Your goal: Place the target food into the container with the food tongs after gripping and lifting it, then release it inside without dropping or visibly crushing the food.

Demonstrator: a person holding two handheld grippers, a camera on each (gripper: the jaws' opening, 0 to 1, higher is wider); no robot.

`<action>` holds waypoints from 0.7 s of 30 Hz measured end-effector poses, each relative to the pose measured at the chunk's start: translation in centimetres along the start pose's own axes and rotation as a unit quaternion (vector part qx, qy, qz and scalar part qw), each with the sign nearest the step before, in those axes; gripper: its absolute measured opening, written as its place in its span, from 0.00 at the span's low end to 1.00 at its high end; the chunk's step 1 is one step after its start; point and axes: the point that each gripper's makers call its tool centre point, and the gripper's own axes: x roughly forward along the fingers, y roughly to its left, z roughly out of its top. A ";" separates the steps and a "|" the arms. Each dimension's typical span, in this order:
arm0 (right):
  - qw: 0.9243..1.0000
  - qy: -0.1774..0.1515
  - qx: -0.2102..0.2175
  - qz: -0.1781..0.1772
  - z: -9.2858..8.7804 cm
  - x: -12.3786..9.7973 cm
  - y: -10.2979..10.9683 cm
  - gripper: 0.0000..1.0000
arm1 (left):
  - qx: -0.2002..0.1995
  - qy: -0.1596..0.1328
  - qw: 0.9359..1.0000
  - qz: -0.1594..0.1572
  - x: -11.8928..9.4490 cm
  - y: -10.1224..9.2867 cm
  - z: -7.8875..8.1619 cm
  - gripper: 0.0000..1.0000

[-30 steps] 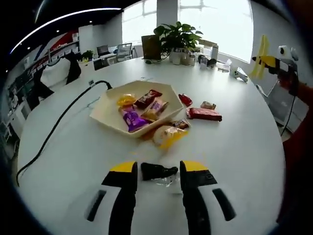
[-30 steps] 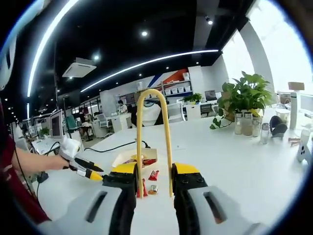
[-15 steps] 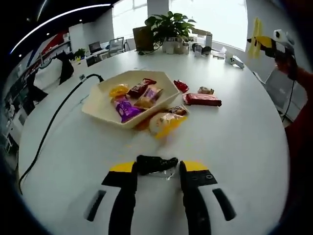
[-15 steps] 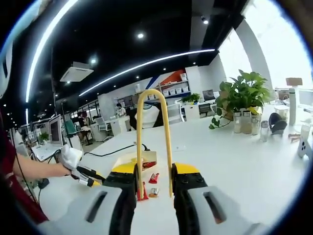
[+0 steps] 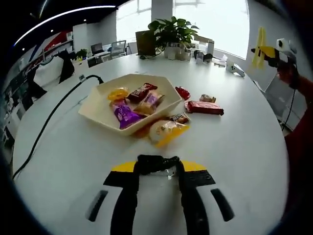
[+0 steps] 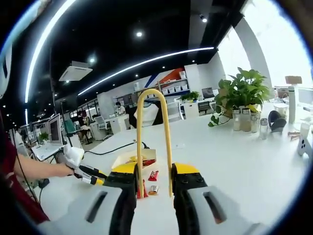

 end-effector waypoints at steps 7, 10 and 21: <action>1.000 0.000 -0.001 0.005 -0.1 0.0 0.2 0.24 | 0.059 0.011 0.995 -0.076 -0.3 -3.5 -0.5 0.33; 1.000 -0.001 -0.001 0.006 -0.1 0.0 0.3 0.24 | 0.066 0.012 0.994 -0.088 -0.3 -4.7 -0.4 0.33; 1.000 0.000 -0.010 0.011 -0.5 -0.3 0.9 0.24 | 0.100 0.013 0.987 -0.125 1.1 -9.1 0.7 0.33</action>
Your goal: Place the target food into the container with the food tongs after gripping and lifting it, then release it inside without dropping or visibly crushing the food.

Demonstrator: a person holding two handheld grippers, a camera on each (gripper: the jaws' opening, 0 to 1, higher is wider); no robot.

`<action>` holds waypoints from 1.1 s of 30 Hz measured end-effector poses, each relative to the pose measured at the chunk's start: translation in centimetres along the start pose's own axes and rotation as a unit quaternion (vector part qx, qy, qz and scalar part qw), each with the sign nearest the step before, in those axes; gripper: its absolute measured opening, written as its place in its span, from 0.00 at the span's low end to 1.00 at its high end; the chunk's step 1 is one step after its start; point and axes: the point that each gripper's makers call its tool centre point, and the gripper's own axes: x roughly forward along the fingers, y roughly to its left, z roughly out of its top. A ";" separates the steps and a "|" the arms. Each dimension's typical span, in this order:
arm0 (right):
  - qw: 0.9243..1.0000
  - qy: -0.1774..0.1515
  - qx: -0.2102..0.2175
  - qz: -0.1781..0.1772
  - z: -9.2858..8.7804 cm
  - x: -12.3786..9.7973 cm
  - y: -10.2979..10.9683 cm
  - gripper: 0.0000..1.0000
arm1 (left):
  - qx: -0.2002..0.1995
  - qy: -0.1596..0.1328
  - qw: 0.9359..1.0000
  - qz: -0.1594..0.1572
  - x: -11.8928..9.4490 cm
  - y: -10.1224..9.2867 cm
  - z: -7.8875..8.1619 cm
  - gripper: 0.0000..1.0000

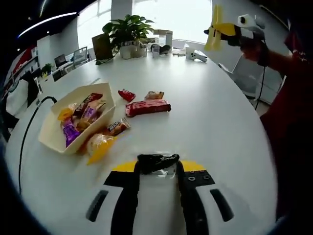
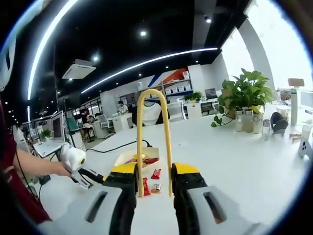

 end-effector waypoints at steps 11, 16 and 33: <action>1.000 0.001 0.002 0.005 -0.7 -0.2 0.5 0.24 | 0.014 -0.006 1.000 -0.025 2.1 -3.2 1.6 0.33; 1.000 0.010 0.005 0.020 -2.0 0.5 2.2 0.23 | 0.009 -0.015 1.000 -0.026 3.1 -4.2 2.6 0.33; 0.999 0.022 -0.002 0.038 -3.7 2.0 4.9 0.23 | 0.020 -0.027 0.999 -0.042 5.9 -6.3 5.0 0.35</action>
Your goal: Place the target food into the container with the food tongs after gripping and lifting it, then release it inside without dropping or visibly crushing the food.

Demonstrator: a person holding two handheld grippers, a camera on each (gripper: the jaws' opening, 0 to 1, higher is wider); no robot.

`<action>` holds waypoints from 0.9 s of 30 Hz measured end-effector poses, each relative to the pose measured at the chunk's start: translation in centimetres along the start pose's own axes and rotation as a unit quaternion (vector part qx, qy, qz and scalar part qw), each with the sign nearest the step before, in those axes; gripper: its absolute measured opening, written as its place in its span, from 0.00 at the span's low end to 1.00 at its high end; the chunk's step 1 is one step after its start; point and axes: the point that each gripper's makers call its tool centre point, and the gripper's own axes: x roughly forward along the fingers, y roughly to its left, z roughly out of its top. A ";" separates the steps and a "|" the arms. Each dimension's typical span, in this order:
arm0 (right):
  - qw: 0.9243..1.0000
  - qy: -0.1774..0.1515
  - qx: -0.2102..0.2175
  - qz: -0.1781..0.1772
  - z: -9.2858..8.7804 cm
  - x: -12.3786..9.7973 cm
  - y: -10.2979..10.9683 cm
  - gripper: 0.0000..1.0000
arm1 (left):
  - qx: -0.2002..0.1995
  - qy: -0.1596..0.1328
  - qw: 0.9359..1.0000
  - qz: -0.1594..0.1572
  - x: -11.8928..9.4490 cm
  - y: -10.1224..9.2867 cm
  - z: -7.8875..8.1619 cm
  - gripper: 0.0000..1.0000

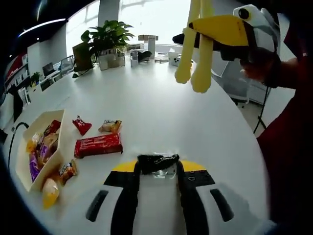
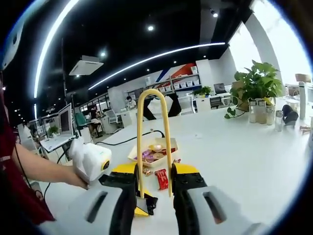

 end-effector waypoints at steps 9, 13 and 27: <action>1.000 0.003 -0.016 0.008 -0.4 1.1 0.9 0.24 | -0.043 -0.036 0.998 0.007 -2.7 0.0 0.6 0.43; 1.000 0.001 -0.017 0.007 -0.5 1.6 1.1 0.24 | -0.064 -0.067 0.994 0.052 -5.9 1.4 1.0 0.47; 0.998 0.021 -0.053 0.017 -3.2 3.4 2.1 0.23 | -0.101 -0.129 0.969 0.185 -17.5 4.0 0.0 0.47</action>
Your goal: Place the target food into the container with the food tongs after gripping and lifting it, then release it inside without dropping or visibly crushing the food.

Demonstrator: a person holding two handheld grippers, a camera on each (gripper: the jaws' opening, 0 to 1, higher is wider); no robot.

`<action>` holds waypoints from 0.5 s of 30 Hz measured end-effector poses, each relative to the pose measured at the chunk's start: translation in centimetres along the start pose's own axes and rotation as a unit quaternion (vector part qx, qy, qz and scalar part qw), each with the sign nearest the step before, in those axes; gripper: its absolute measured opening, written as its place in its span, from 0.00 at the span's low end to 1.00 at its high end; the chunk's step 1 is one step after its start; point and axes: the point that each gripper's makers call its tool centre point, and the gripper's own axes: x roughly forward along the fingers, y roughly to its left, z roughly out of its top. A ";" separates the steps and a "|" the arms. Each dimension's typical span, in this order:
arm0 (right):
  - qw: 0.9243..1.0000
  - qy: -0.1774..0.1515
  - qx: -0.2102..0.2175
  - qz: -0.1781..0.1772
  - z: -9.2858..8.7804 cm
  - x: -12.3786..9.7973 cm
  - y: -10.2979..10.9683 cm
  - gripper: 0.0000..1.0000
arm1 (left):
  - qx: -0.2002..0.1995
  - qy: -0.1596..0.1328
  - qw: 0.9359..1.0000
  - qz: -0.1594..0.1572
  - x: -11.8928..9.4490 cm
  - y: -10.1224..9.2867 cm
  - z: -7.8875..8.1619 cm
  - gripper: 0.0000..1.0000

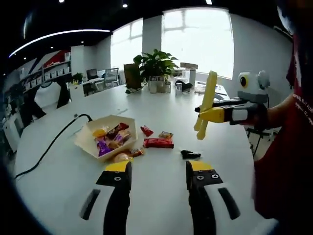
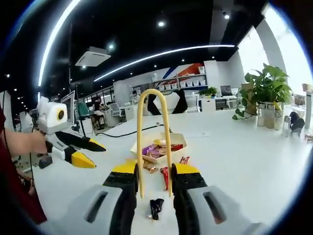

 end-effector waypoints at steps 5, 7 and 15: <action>1.000 0.001 -0.006 -0.006 -0.7 1.1 0.0 0.23 | -0.018 -0.017 0.999 0.041 -2.8 1.2 0.7 0.48; 1.000 0.001 -0.009 -0.005 -0.9 1.3 0.1 0.23 | -0.016 -0.018 0.998 0.053 -3.6 1.5 0.8 0.48; 1.000 0.010 -0.015 -0.005 -2.3 2.0 0.1 0.23 | -0.010 -0.041 0.994 0.098 -6.9 2.2 2.4 0.48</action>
